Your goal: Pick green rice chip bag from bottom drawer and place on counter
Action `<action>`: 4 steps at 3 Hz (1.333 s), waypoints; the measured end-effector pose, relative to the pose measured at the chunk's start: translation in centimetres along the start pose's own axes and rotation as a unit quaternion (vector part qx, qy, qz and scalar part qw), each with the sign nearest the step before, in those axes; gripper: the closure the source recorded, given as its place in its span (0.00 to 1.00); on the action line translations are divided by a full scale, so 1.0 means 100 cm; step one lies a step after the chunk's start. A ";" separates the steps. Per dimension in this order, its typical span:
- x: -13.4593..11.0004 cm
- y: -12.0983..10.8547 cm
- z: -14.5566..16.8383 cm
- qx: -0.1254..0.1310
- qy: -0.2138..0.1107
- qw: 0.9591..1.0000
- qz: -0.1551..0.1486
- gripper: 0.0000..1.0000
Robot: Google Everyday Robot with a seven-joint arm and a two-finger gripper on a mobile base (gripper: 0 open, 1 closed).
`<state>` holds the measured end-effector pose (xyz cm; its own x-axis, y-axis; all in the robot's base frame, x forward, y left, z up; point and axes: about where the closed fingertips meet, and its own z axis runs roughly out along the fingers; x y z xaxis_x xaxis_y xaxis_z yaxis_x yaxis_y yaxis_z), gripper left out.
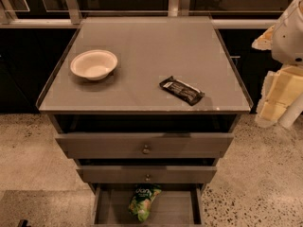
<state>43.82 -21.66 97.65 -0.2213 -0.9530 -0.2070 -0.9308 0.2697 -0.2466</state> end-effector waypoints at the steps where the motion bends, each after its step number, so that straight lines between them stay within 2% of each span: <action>1: 0.000 0.000 0.000 0.000 0.000 1.000 0.000 0.00; 2: 0.008 0.007 0.010 0.002 0.005 1.000 0.019 0.00; 3: 0.036 0.030 0.056 -0.029 -0.010 0.996 0.078 0.00; 4: 0.070 0.053 0.113 -0.067 -0.019 0.988 0.140 0.00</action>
Offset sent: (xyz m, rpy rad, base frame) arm -0.0150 -0.0119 -0.0372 0.0023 0.0308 -0.0989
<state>40.65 -25.30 84.18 -0.4670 -0.8371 -0.2849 -0.8654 0.4989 -0.0472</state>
